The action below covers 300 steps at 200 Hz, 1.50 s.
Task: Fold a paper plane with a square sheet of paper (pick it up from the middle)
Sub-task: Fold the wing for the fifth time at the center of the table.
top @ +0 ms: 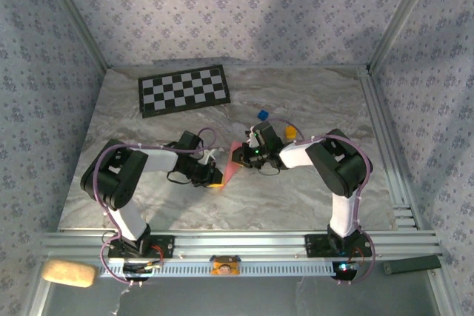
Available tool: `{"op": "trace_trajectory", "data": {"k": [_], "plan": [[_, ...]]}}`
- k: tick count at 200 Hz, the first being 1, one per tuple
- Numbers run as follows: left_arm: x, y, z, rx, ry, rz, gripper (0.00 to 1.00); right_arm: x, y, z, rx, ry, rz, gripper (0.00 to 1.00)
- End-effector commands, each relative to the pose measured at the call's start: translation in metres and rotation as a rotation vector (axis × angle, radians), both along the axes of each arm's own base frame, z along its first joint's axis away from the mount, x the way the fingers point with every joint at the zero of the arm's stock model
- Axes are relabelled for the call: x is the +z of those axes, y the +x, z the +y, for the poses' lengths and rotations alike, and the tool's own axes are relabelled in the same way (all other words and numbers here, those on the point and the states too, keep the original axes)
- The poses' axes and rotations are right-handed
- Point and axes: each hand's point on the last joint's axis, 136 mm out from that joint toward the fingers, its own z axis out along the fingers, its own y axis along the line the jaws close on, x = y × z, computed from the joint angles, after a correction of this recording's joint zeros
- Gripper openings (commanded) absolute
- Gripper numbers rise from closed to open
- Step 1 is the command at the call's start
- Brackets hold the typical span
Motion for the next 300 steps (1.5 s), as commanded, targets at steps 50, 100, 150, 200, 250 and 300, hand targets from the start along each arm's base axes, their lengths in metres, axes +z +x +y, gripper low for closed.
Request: {"op": "trace_trajectory", "data": {"k": [50, 100, 150, 200, 250, 300], "plan": [[-0.022, -0.029, 0.02, 0.001, 0.129, 0.111, 0.01, -0.034, -0.011, -0.027, -0.046, -0.147, 0.069, 0.13], [-0.02, -0.028, 0.025, 0.017, 0.158, 0.083, 0.14, -0.033, -0.01, -0.03, -0.053, -0.149, 0.067, 0.13], [-0.024, -0.029, 0.024, 0.01, 0.155, 0.096, 0.02, -0.033, -0.011, -0.028, -0.049, -0.147, 0.07, 0.13], [-0.02, -0.03, 0.024, 0.013, 0.146, 0.087, 0.0, -0.035, -0.01, -0.03, -0.055, -0.155, 0.073, 0.13], [-0.026, -0.032, 0.03, 0.009, 0.182, 0.083, 0.12, -0.033, -0.011, -0.033, -0.057, -0.164, 0.078, 0.14], [-0.023, -0.034, 0.026, 0.014, 0.15, 0.1, 0.0, -0.034, -0.011, -0.034, -0.068, -0.175, 0.083, 0.14]]}}
